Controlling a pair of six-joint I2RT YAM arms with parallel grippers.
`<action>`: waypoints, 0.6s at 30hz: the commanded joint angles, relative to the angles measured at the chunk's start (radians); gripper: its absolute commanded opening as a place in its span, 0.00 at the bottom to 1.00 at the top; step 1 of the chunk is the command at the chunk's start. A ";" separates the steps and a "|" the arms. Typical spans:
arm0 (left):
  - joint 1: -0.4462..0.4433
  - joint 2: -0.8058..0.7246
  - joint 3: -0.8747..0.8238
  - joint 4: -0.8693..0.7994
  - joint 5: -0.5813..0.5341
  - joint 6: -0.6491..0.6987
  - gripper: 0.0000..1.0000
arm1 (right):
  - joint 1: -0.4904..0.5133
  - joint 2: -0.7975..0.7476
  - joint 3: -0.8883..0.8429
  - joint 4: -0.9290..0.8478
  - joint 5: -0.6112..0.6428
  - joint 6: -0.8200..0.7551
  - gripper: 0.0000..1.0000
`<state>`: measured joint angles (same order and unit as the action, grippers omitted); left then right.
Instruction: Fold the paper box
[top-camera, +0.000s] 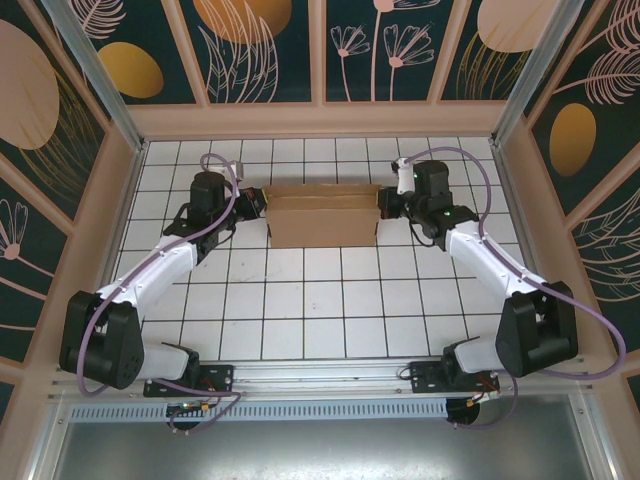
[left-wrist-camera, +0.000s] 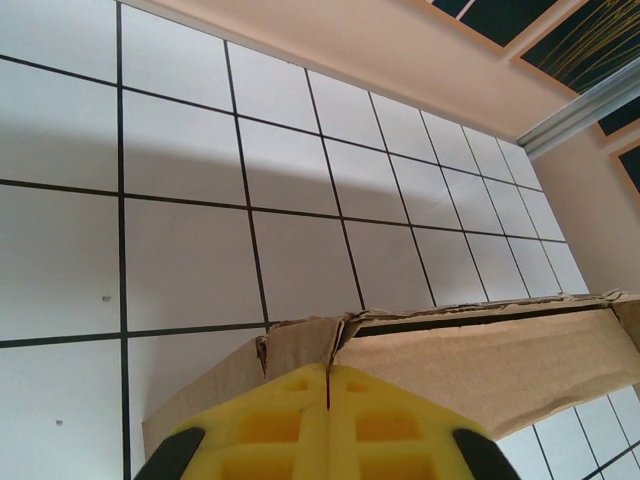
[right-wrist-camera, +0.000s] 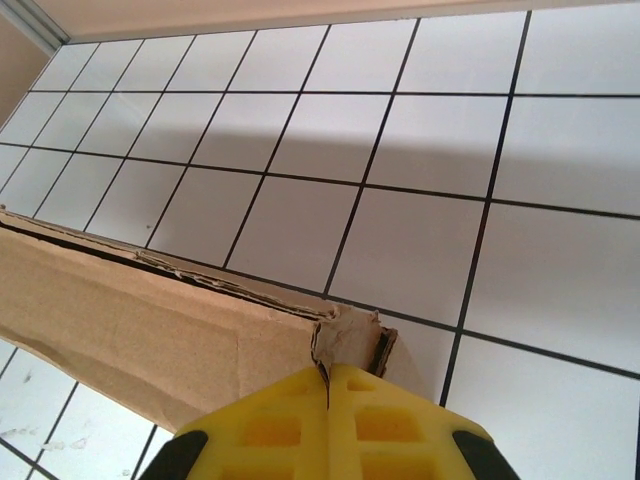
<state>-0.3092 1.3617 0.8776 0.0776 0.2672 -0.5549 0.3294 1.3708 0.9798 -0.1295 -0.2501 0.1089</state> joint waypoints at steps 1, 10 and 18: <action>-0.007 0.011 -0.038 -0.098 -0.027 0.027 0.00 | 0.011 -0.002 -0.052 -0.043 0.041 -0.034 0.00; -0.007 0.002 -0.061 -0.081 -0.020 0.032 0.00 | 0.056 -0.037 -0.173 0.068 0.104 -0.032 0.00; -0.034 -0.046 -0.163 -0.036 -0.043 -0.009 0.00 | 0.076 -0.149 -0.366 0.267 0.204 0.025 0.00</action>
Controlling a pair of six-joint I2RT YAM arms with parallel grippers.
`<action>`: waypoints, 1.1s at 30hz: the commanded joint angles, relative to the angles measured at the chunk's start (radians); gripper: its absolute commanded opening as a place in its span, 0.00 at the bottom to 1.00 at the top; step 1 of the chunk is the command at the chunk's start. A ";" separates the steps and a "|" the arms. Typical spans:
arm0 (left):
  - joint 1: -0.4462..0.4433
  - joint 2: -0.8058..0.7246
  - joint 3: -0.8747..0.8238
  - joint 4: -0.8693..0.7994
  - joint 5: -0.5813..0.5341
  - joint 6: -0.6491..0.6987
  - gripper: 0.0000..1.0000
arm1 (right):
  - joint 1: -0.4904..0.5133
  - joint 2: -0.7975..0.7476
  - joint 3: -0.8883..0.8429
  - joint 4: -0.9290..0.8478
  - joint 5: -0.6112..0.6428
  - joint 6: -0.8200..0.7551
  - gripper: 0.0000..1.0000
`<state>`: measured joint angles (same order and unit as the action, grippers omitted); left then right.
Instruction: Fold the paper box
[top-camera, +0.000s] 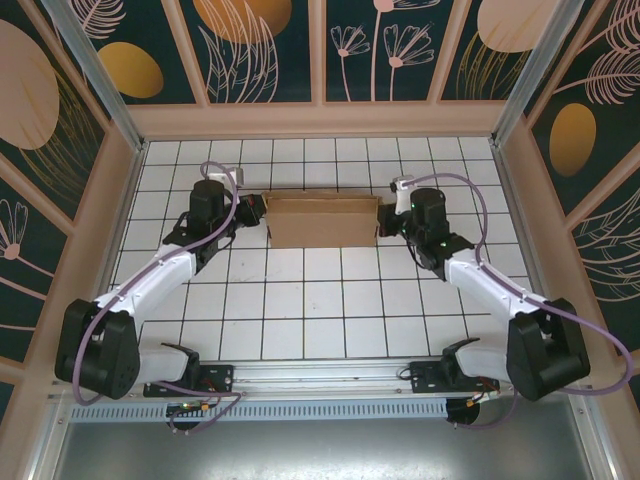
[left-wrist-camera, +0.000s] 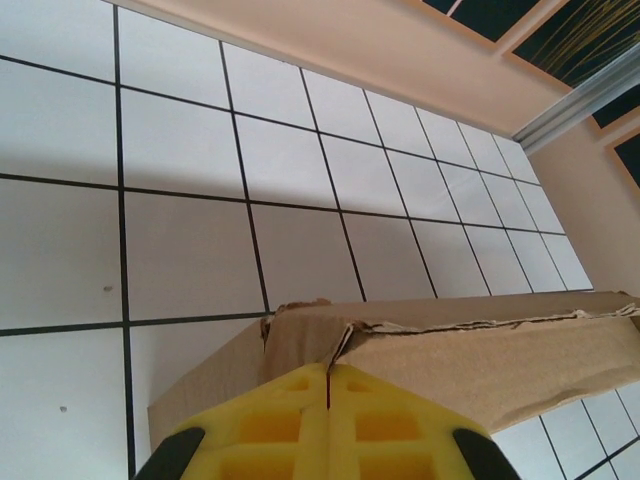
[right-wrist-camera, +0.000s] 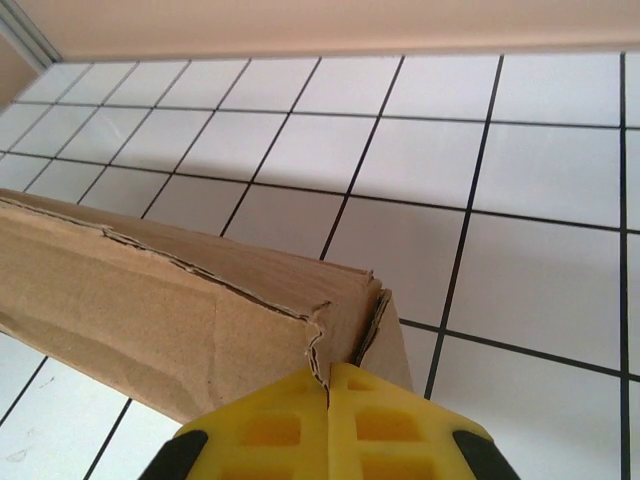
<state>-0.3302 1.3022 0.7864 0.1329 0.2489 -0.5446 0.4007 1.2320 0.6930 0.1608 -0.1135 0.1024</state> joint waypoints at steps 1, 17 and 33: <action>-0.016 0.013 -0.084 -0.090 -0.032 -0.026 0.00 | 0.004 -0.016 -0.090 -0.013 0.067 0.031 0.00; -0.044 -0.020 0.046 -0.200 -0.132 -0.006 0.00 | 0.003 0.014 -0.018 -0.080 0.051 0.037 0.02; -0.045 0.057 0.301 -0.444 0.009 -0.044 0.00 | 0.004 0.048 0.174 -0.323 0.023 0.021 0.01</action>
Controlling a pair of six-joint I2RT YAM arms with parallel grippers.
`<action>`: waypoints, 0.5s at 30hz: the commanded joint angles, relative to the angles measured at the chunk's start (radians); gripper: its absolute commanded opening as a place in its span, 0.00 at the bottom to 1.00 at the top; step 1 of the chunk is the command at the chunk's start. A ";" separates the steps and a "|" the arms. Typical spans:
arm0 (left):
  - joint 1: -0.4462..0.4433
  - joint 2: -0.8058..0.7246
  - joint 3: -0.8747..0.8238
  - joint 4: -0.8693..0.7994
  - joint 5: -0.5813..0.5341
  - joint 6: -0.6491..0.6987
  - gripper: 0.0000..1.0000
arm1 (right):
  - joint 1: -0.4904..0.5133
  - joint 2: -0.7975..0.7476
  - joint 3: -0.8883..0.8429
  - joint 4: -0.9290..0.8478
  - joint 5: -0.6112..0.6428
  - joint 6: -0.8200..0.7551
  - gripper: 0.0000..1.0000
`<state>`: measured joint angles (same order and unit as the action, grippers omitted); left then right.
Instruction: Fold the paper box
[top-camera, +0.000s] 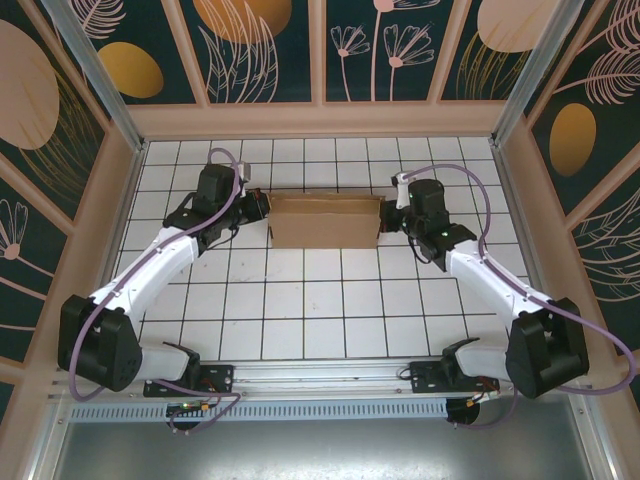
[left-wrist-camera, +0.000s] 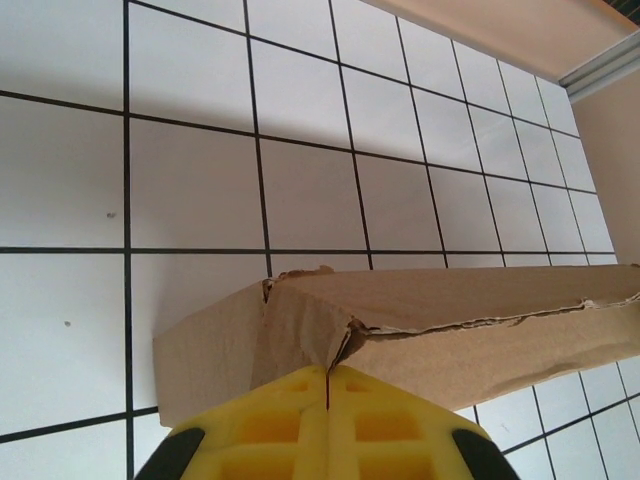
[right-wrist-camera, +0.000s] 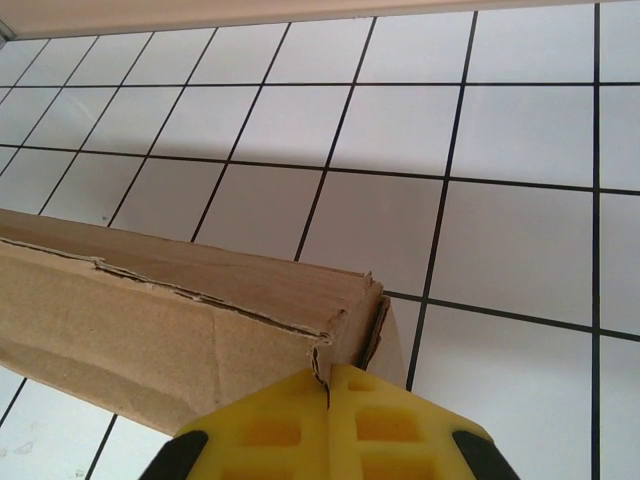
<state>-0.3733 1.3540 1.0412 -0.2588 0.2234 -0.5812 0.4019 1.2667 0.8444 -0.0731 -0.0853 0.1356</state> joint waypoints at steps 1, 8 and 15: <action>-0.001 0.003 0.054 -0.060 0.030 -0.006 0.00 | 0.003 0.008 0.019 -0.088 -0.002 -0.012 0.01; -0.001 0.017 0.107 -0.123 0.058 0.002 0.00 | 0.003 0.003 0.074 -0.151 -0.011 0.009 0.01; -0.001 0.029 0.148 -0.223 0.015 0.062 0.00 | 0.003 0.021 0.139 -0.217 -0.016 0.007 0.01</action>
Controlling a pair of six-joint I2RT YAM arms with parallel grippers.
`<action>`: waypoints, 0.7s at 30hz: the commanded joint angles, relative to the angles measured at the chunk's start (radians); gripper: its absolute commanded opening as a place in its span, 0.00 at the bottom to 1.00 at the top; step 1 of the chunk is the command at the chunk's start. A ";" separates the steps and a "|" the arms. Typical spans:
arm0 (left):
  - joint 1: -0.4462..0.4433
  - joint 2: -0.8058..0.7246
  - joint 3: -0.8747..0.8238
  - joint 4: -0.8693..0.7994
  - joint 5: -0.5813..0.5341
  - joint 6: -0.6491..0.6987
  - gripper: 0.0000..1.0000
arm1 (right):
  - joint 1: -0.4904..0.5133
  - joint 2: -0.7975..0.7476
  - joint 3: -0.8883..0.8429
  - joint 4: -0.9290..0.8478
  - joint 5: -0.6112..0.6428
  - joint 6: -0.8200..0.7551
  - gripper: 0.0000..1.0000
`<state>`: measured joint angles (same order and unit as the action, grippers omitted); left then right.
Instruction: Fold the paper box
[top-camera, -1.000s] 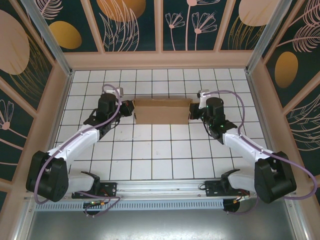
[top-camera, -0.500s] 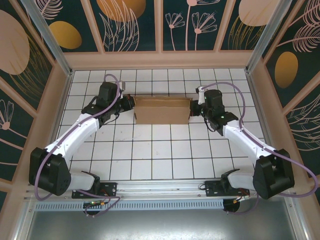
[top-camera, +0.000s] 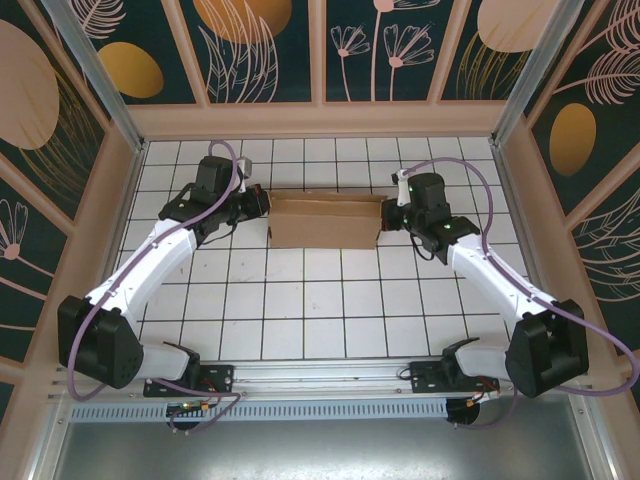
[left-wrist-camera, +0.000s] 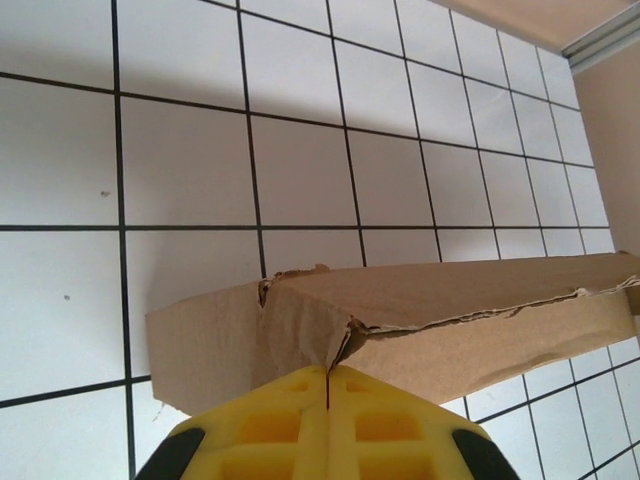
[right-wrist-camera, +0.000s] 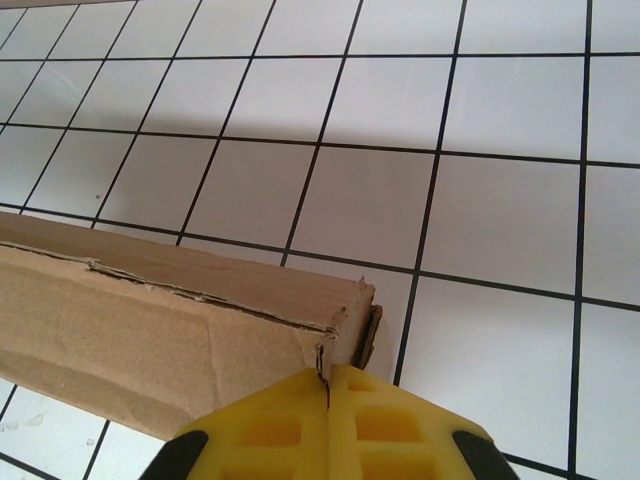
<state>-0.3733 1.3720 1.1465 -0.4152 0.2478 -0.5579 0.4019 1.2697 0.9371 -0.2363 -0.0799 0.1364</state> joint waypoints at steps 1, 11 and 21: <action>-0.001 0.010 0.049 -0.077 -0.011 0.043 0.00 | 0.003 0.023 0.053 -0.063 -0.026 0.009 0.01; -0.002 0.073 0.163 -0.201 0.023 0.080 0.00 | 0.002 0.037 0.088 -0.105 -0.021 -0.001 0.01; 0.000 0.098 0.230 -0.252 0.067 0.093 0.00 | 0.003 0.037 0.135 -0.152 -0.024 -0.043 0.01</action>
<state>-0.3721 1.4548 1.3334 -0.6292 0.2768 -0.4965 0.4019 1.2999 1.0283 -0.3672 -0.0860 0.1280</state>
